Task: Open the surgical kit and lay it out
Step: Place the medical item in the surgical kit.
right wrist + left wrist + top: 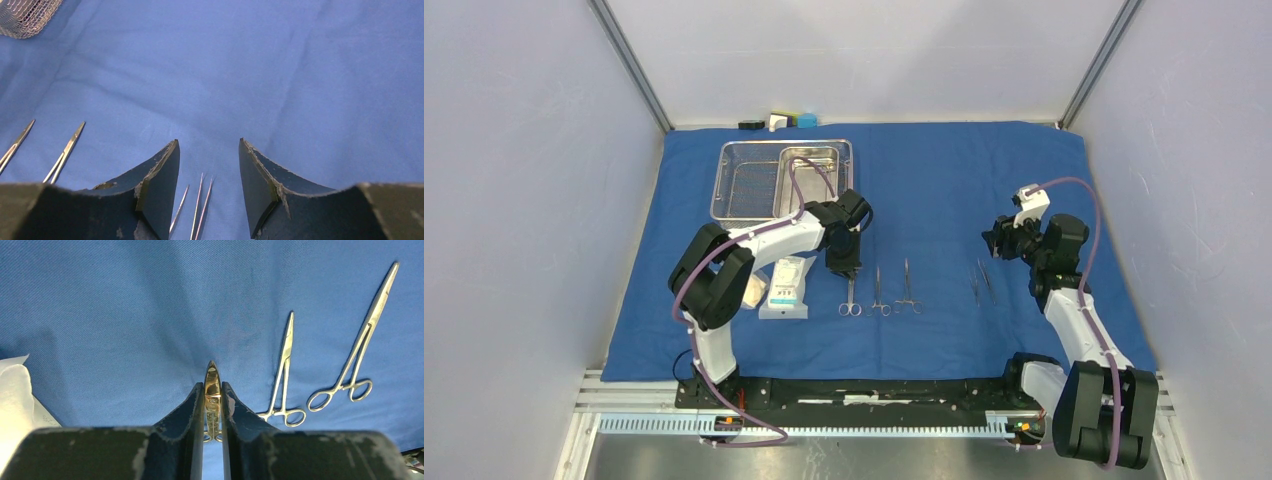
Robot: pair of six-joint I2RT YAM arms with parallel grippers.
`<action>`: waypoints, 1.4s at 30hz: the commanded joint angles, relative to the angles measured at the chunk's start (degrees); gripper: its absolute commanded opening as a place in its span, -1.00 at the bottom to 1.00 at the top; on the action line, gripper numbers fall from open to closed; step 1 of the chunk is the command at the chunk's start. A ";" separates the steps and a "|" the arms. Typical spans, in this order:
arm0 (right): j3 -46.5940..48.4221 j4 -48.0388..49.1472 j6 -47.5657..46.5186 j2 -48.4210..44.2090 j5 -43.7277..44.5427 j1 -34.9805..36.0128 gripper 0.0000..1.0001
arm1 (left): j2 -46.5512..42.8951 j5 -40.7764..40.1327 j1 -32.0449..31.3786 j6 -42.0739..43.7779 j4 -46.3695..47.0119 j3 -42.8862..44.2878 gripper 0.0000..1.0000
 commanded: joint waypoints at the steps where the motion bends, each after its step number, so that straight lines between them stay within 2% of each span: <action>1: -0.48 1.79 0.42 0.23 -1.68 -0.68 0.07 | 0.95 -0.70 -0.19 -2.07 0.23 1.28 -0.72; 14: -0.46 1.28 0.59 0.44 -2.71 -1.42 0.07 | 2.43 -0.04 -0.10 -2.89 0.25 1.98 -0.54; 27: -0.63 1.09 0.66 0.53 -3.37 -1.91 0.06 | 3.76 0.45 0.16 -3.34 -0.12 3.47 -0.51; 42: -0.64 1.17 0.68 0.28 -3.90 -2.34 0.06 | 2.41 -0.22 0.16 -3.45 0.15 2.50 -0.27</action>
